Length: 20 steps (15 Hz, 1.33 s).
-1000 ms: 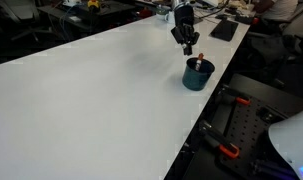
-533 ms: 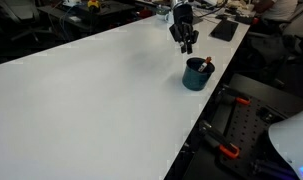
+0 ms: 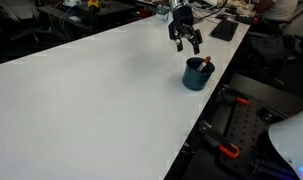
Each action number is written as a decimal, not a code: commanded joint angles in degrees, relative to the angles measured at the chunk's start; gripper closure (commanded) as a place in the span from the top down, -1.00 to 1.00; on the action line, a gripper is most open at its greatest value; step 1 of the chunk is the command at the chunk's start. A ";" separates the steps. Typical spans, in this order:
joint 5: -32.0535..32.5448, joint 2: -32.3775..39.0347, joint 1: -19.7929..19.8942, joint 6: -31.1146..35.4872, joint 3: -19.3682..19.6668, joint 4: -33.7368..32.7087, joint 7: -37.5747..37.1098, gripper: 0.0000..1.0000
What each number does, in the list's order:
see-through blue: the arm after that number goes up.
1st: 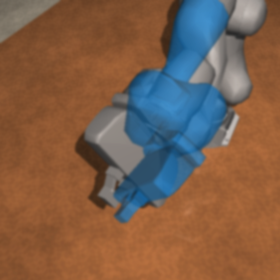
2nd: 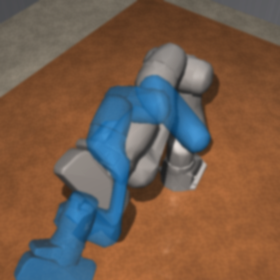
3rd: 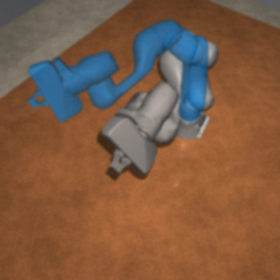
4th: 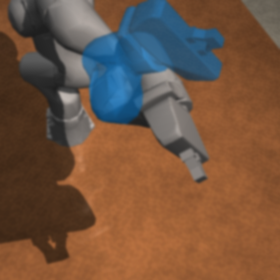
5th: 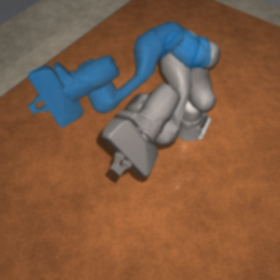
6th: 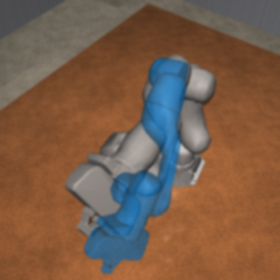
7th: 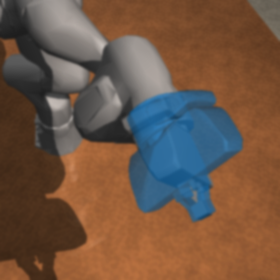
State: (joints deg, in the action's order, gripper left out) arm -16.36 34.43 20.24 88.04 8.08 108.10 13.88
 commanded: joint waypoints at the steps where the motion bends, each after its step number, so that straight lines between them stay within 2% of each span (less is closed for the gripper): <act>1: 0.16 -5.01 -0.71 1.39 0.41 2.78 0.36 1.00; 4: 4.33 -12.21 -3.29 3.81 -0.09 6.26 2.19 1.00; 8: 10.68 -21.45 -8.46 3.91 -1.81 10.70 1.62 1.00; 10: 13.35 -23.78 -10.85 2.75 -3.46 11.26 2.93 1.00; 16: 21.44 -24.94 -16.16 -0.47 -7.71 13.83 9.51 1.00; 17: 18.79 -23.73 -15.44 0.32 -7.06 11.74 7.13 1.00; 20: 19.11 -23.30 -15.87 0.37 -7.29 12.02 7.19 1.00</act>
State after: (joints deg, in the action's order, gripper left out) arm 2.78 11.09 4.55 88.50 0.63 120.20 21.06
